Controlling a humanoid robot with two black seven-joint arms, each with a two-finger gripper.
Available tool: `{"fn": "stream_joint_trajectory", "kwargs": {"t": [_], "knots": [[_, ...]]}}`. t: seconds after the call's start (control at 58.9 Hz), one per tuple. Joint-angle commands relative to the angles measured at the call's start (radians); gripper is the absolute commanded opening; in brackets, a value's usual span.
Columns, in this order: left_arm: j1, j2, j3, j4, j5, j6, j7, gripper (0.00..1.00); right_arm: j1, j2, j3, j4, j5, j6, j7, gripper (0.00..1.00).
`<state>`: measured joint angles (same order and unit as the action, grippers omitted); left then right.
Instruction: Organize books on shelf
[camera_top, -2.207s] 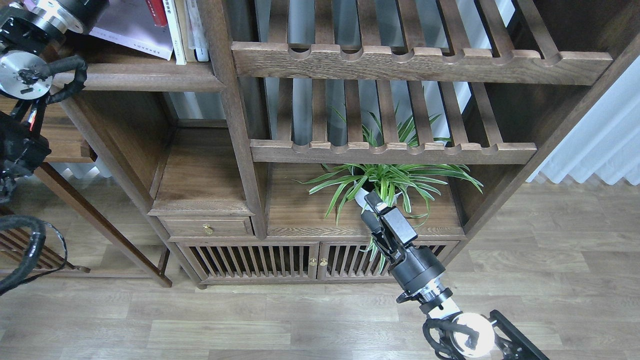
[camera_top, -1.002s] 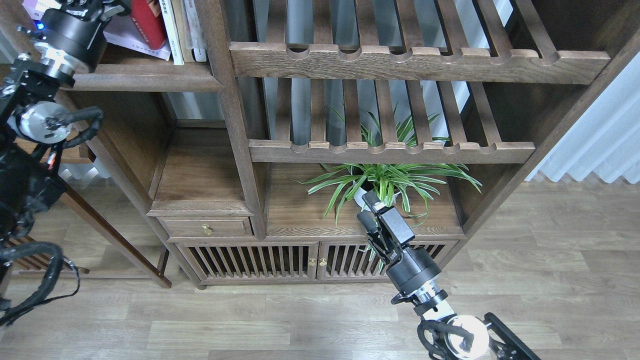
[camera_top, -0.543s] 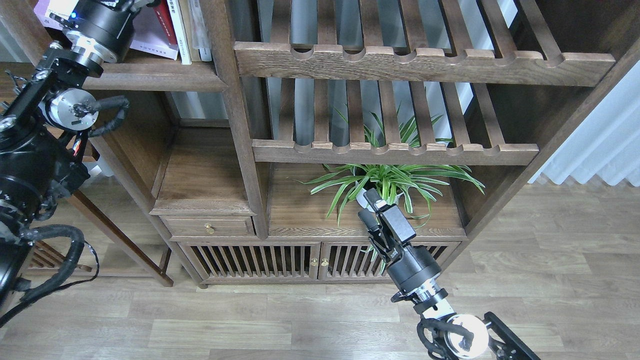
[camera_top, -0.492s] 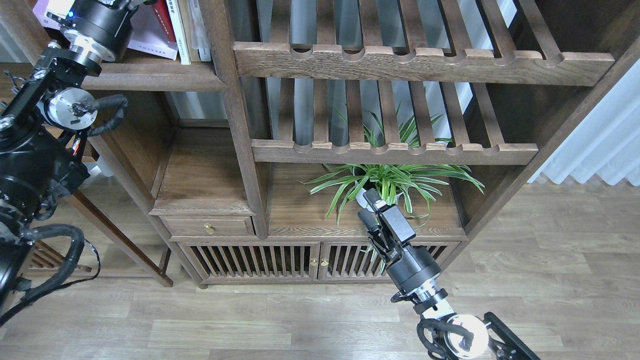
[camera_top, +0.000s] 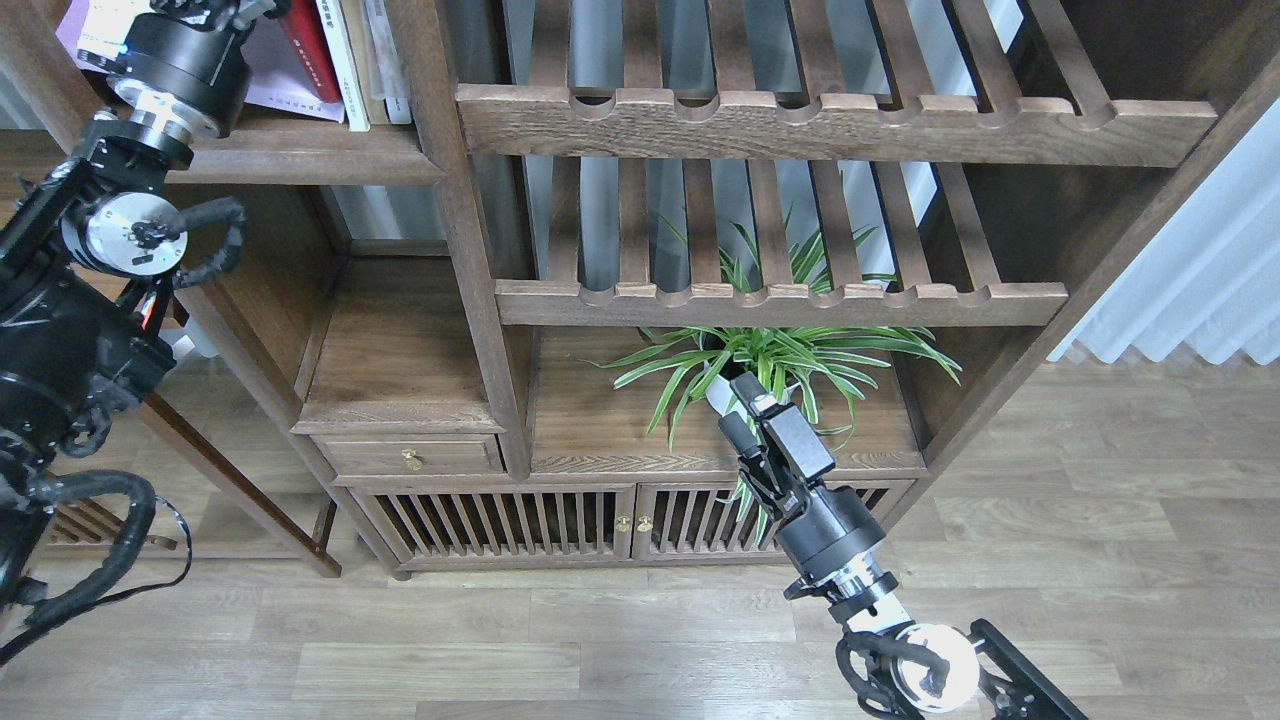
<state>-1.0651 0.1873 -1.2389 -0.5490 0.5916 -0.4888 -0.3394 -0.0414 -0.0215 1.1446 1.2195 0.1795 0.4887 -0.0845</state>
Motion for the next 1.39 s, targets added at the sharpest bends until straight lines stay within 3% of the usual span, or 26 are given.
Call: {"fn": "stream_joint_trajectory", "kwargs": {"t": [0.0, 0.492, 0.747, 0.832, 0.9, 1.188, 1.375], "knots": [[0.002, -0.005, 0.003, -0.028, -0.035, 0.0, -0.003, 0.57, -0.003, 0.0, 0.0, 0.002, 0.0, 0.0, 0.0, 0.98], [-0.038, -0.031, -0.073, -0.128, -0.127, 0.0, -0.021, 0.57, -0.009, -0.001, -0.002, 0.002, 0.0, 0.0, 0.0, 0.98], [-0.01, -0.022, -0.088, -0.293, -0.168, 0.0, 0.002, 0.56, -0.009, -0.003, 0.001, 0.002, 0.0, 0.0, 0.0, 0.98], [0.054, 0.0, -0.088, -0.436, -0.285, 0.0, 0.082, 0.57, -0.009, -0.005, 0.003, 0.002, 0.002, 0.0, 0.0, 0.98], [0.109, 0.023, -0.088, -0.499, -0.32, 0.0, 0.115, 0.57, -0.009, -0.005, 0.006, 0.002, 0.002, 0.0, 0.0, 0.98], [0.43, 0.142, -0.191, -0.747, -0.384, 0.0, 0.123, 0.57, -0.009, -0.003, 0.004, 0.002, 0.012, 0.0, 0.0, 0.98], [0.596, 0.187, -0.24, -0.776, -0.421, 0.0, 0.123, 0.57, -0.006, 0.0, 0.0, 0.002, 0.012, 0.0, 0.0, 0.98]]}}
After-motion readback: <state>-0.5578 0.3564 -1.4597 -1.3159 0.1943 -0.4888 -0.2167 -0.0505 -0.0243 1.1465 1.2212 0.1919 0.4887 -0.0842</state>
